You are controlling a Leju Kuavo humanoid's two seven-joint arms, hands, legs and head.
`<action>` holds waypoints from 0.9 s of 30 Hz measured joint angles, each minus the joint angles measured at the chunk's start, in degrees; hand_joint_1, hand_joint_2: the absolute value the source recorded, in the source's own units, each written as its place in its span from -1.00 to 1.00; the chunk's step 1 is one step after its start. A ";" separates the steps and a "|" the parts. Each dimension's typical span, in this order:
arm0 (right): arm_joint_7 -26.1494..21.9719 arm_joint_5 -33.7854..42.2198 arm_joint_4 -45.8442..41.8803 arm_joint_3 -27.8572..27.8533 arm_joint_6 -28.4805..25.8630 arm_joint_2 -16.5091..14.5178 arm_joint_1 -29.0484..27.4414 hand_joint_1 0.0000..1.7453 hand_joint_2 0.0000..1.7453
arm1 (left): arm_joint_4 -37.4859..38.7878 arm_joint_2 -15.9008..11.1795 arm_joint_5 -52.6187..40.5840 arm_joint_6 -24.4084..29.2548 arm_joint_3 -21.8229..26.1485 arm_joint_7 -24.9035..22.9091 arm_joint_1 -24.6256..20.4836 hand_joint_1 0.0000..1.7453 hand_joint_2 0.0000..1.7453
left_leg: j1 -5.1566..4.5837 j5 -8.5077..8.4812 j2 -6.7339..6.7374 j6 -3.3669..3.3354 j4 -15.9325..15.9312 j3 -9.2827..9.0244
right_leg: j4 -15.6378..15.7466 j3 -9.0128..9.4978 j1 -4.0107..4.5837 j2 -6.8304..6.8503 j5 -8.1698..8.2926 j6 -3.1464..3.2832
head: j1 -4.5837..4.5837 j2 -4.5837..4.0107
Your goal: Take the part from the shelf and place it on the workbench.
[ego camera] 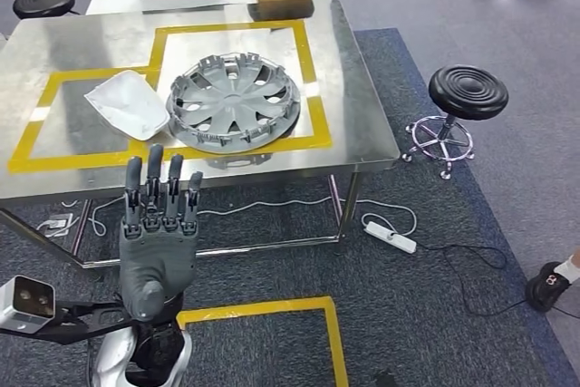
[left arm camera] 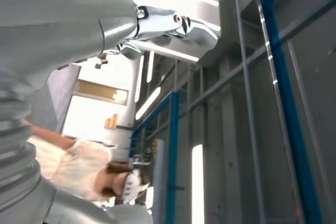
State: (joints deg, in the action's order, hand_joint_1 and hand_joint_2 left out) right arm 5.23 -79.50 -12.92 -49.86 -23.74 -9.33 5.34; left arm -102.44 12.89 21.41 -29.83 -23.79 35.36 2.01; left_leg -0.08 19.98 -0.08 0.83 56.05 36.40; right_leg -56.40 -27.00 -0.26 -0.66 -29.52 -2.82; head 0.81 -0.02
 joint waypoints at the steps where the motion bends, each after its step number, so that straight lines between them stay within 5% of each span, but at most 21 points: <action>1: 0.00 0.00 0.00 -0.01 -0.02 0.00 -0.05 -1.00 -1.00 | 0.02 0.02 0.01 -0.01 0.00 -0.01 0.00 -1.00 1.00 | 0.09 0.04 0.00 0.32 0.09 0.22 | -0.04 -0.53 0.02 0.10 0.42 0.54 | 0.04 -0.01; 2: 0.00 0.01 0.00 -0.01 -0.02 0.01 -0.05 -1.00 -1.00 | 0.03 0.02 0.03 -0.01 0.02 -0.02 0.02 -1.00 1.00 | 0.15 1.06 -0.01 0.66 0.71 0.63 | -0.08 -1.00 -0.01 0.19 0.98 1.13 | -0.06 0.00; 4: -0.01 -0.01 0.00 -0.02 -0.02 0.01 -0.01 -1.00 -1.00 | 0.05 0.01 0.10 -0.01 0.05 -0.02 0.02 -1.00 1.00 | 0.23 6.26 -0.01 1.21 5.30 2.29 | -0.03 -2.37 -0.10 0.38 2.42 2.01 | -0.35 0.00; 6: -0.01 -0.01 0.00 -0.02 -0.03 0.02 -0.03 -1.00 -1.00 | 0.09 -0.02 0.14 -0.01 0.06 -0.02 0.02 -1.00 1.00 | 0.25 11.44 -0.01 1.56 12.73 4.06 | -0.11 -4.12 -0.03 0.44 3.87 2.25 | -0.56 0.01; 7: -0.01 -0.01 0.00 -0.03 -0.03 0.02 -0.06 -1.00 -1.00 | 0.14 -0.05 0.14 -0.01 0.07 -0.02 0.03 -1.00 1.00 | 0.25 12.10 -0.01 1.61 15.40 4.29 | -0.16 -5.04 0.01 0.48 4.53 2.25 | -0.55 0.01; 9: -0.01 -0.01 0.00 -0.04 -0.03 0.02 -0.07 -1.00 -1.00 | 0.24 -0.09 0.08 0.01 0.11 -0.05 0.02 -1.00 1.00 | 0.24 9.92 -0.01 1.44 15.48 2.19 | -0.26 -6.81 0.08 0.52 5.79 2.07 | -0.55 0.01; 11: -0.01 -0.02 0.00 -0.04 -0.03 0.02 -0.05 -1.00 -1.00 | 0.28 -0.06 -0.13 0.03 0.12 -0.09 -0.03 -1.00 1.00 | 0.20 7.67 -0.02 1.02 9.05 -3.50 | -0.36 -8.14 0.17 0.45 6.95 1.75 | -0.56 0.01; 13: -0.01 -0.07 0.00 -0.04 -0.03 0.02 -0.02 -1.00 -1.00 | 0.30 0.03 -0.33 0.04 0.08 -0.11 -0.20 -1.00 1.00 | 0.08 8.34 -0.05 0.46 1.60 -8.87 | -0.57 -8.97 0.34 0.37 7.97 1.31 | -0.52 0.00; 14: -0.01 -0.10 0.00 -0.04 -0.04 0.02 -0.01 -1.00 -1.00 | 0.30 0.06 -0.37 0.04 0.07 -0.12 -0.24 -1.00 1.00 | -0.05 8.88 -0.07 0.10 -0.45 -10.04 | -0.58 -9.30 0.36 0.37 8.53 1.00 | -0.51 0.01; 17: -0.01 -0.14 0.00 -0.04 -0.04 0.02 -0.26 -1.00 -1.00 | 0.35 0.06 -0.39 0.04 0.09 -0.13 -0.19 -1.00 1.00 | -0.16 8.15 0.03 -1.23 -1.40 -9.02 | -0.94 -10.29 0.09 0.38 8.75 -0.02 | -0.45 0.01; 19: -0.03 -0.17 0.00 -0.05 -0.04 0.02 -0.54 -1.00 -1.00 | 0.43 0.07 -0.43 0.07 0.09 -0.13 -0.19 -1.00 1.00 | 0.00 6.93 0.14 -1.93 -1.49 -7.88 | -4.93 -11.76 -0.03 0.39 4.35 -0.53 | -0.24 0.00; 21: -0.13 -0.33 0.00 -0.06 -0.02 0.02 -0.56 -1.00 -1.00 | 0.48 0.07 -0.46 0.13 0.09 -0.13 -0.15 -1.00 1.00 | -0.05 5.65 0.15 -2.20 -1.43 -6.36 | -12.47 -13.67 -0.06 0.41 -1.03 -0.87 | -0.08 -0.01; 22: -0.22 -0.47 0.00 -0.06 0.01 0.02 -0.52 -1.00 -1.00 | 0.52 0.07 -0.47 0.17 0.10 -0.13 -0.11 -1.00 1.00 | -0.08 4.97 0.16 -2.20 -1.36 -5.46 | -15.69 -14.10 -0.07 0.41 -2.12 -0.98 | -0.08 -0.01; 24: -0.37 -0.73 0.00 -0.06 0.09 0.02 -0.51 -1.00 -1.00 | 0.59 0.07 -0.46 0.24 0.14 -0.07 -0.03 -1.00 1.00 | -0.11 3.71 0.16 -2.07 -1.10 -3.60 | -16.90 -12.42 -0.07 0.41 -0.31 -1.01 | -0.07 0.01; 25: -0.46 -0.82 0.00 -0.06 0.13 0.02 -0.49 -1.00 -1.00 | 0.61 0.07 -0.46 0.29 0.17 -0.04 0.00 -1.00 0.50 | -0.09 3.14 0.13 -1.93 -0.90 -2.71 | -14.62 -10.12 -0.09 0.41 1.41 -0.97 | -0.08 0.01; 27: -0.65 -0.95 -0.01 -0.06 0.17 0.03 -0.27 -1.00 -1.00 | 0.61 0.09 -0.45 0.45 0.24 0.00 0.01 -1.00 -0.50 | -0.15 2.29 0.05 -1.46 -0.36 -1.36 | -6.39 -4.01 -0.08 0.35 1.91 -0.82 | -0.08 0.01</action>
State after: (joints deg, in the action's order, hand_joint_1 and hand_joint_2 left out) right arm 4.58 -80.45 -12.92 -49.92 -23.57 -9.30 5.07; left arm -101.83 12.98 20.96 -29.38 -23.55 35.36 2.02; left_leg -0.22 22.27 -0.02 -0.63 55.69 35.04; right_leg -62.79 -31.00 -0.33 -0.31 -27.61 -3.64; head 0.73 -0.01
